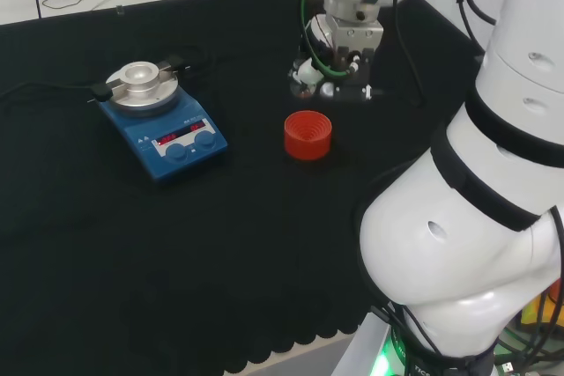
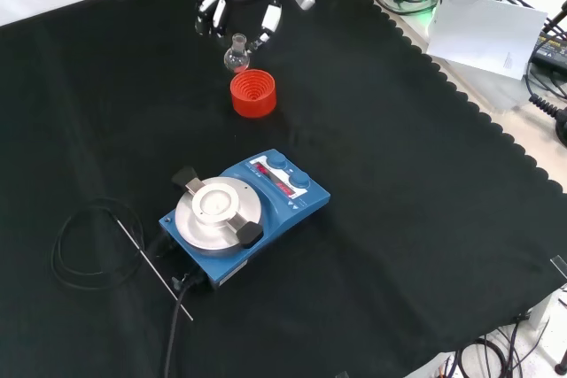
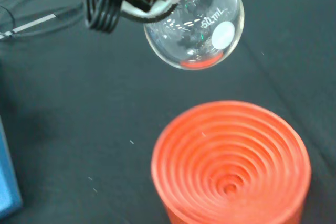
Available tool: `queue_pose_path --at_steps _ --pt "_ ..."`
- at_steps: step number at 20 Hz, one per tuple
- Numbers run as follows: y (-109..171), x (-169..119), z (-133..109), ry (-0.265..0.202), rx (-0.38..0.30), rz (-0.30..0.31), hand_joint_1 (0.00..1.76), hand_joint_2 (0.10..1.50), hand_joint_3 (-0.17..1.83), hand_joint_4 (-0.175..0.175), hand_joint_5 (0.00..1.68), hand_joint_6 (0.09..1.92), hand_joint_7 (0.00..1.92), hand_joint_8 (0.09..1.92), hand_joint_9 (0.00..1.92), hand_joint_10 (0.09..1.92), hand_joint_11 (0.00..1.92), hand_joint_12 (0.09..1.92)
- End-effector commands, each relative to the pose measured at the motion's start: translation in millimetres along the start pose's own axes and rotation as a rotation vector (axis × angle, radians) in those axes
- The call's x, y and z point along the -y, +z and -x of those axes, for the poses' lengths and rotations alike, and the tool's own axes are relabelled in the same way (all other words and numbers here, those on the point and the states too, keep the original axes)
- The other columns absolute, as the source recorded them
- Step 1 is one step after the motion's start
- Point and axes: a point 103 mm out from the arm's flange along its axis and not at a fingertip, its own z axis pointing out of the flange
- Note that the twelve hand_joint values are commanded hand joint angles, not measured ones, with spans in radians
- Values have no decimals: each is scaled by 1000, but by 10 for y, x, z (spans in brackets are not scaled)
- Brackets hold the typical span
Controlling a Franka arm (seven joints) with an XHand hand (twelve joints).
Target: Place the round-bottom flask on the heater.
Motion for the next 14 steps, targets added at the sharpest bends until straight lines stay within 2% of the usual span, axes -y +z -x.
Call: queue_pose_path --at_steps 1,6,14 --pt "-272 -138 -326 -40 6 7 1105 692 704 118 1150 911 456 675 724 577 339 1338" --pt "-403 -380 -644 -82 18 -12 1105 690 706 119 1151 910 453 674 719 575 335 1337" --pt "-456 -740 -1286 -197 35 -45 1107 686 711 118 1154 907 450 674 715 574 327 1338"
